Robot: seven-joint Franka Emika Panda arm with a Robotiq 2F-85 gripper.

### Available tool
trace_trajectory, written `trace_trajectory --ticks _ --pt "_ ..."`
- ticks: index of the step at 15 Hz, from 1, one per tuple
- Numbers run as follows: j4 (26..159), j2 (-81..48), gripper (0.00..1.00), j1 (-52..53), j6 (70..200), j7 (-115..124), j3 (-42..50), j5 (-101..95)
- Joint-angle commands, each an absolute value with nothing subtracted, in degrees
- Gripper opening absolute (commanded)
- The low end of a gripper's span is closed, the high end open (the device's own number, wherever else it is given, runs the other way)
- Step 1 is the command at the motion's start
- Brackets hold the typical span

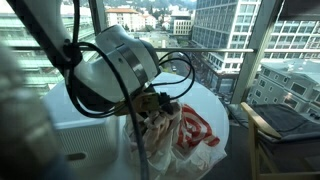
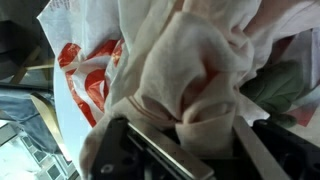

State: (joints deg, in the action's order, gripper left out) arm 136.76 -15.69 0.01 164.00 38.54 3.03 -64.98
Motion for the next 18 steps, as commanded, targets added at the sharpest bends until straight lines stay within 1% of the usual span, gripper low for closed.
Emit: trace_trajectory --ticks 1,2,3,4,5,8,11,14,15,18 --pt "131.5 -22.0 0.02 0.6 169.5 44.0 4.9 -71.0" --pt "130.6 -22.8 0.03 0.6 170.0 44.7 5.2 -72.1" --pt "129.8 -23.1 0.08 1.0 169.7 46.0 5.7 -74.0" --pt "129.7 -22.9 0.28 0.7 169.1 45.9 5.5 -73.8" --pt "130.1 -22.6 0.28 0.2 168.8 45.6 5.0 -72.6" --pt "130.6 -20.9 0.49 -0.3 169.1 46.6 4.5 -70.5" --pt "132.0 -19.8 0.73 -2.3 169.3 43.2 1.7 -61.1" --pt "132.0 -19.1 0.95 -4.7 169.1 39.0 -2.7 -50.9" --pt "131.7 -18.9 1.00 -5.4 167.4 37.3 -4.7 -46.9" --pt "129.5 -18.3 1.00 -5.6 164.7 35.7 -7.3 -41.9"
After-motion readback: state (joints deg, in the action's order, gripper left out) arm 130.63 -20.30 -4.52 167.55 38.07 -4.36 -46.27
